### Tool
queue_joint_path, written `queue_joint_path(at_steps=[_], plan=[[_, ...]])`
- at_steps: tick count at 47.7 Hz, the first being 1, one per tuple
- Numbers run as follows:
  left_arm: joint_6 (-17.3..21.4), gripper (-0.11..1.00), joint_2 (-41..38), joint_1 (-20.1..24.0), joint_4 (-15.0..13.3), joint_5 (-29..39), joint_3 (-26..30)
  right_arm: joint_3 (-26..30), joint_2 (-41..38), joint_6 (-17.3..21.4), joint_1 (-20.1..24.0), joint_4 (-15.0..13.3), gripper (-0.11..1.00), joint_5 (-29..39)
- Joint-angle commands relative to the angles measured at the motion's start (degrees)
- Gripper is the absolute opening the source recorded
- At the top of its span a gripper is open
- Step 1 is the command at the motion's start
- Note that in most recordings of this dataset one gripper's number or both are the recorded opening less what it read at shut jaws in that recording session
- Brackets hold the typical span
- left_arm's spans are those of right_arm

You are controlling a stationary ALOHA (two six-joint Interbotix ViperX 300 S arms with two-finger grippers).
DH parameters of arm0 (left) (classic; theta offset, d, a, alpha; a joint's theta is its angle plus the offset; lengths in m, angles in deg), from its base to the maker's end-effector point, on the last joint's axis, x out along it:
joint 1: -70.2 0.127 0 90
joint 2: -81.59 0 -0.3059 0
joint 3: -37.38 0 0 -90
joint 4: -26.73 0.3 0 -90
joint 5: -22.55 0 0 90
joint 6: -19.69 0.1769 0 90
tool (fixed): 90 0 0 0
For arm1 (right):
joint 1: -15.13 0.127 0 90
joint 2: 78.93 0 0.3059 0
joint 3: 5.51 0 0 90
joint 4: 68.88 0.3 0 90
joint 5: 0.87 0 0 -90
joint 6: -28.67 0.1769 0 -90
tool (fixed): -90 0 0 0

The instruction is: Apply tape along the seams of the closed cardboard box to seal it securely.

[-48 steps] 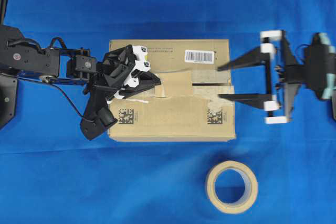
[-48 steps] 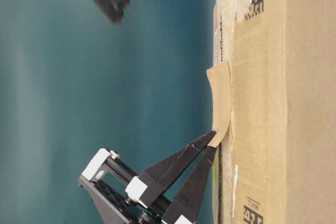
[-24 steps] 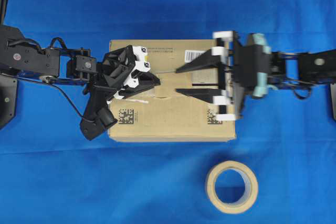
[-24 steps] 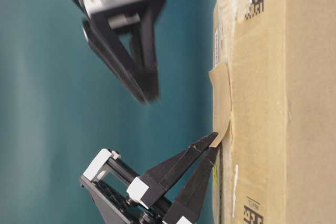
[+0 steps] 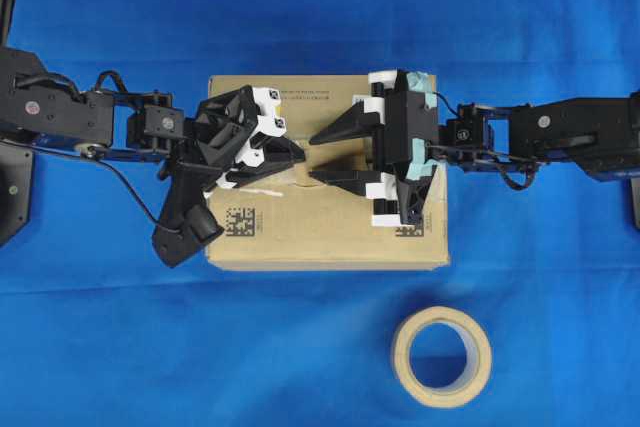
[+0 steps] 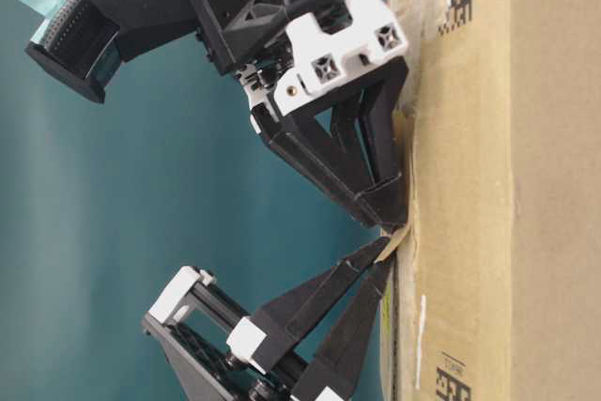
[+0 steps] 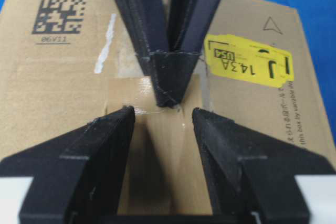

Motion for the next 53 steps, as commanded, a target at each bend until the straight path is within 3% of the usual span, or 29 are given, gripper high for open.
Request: queue_joint_path(at_steps=[1,19,42,53], plan=[[-0.09,0.0,0.26,0.18,-0.09,-0.18,1.14,0.79,0.7,0.09,-0.18,0.26,0.55,-0.18],[-0.79,0.0,-0.44,0.62,-0.09,0.26,2.11,0.35,-0.09,0.26,-0.09,0.35,0.55,0.62],[-0.88,0.01,-0.35,0.79,-0.18,6.15,2.46,-1.67,-0.18,1.58,-0.18,0.35,0.55,0.7],[-0.88,0.16,-1.23,0.79,-0.18,7.29,3.78,-1.76,-0.18,1.58,-0.18,0.44,0.55,0.44]])
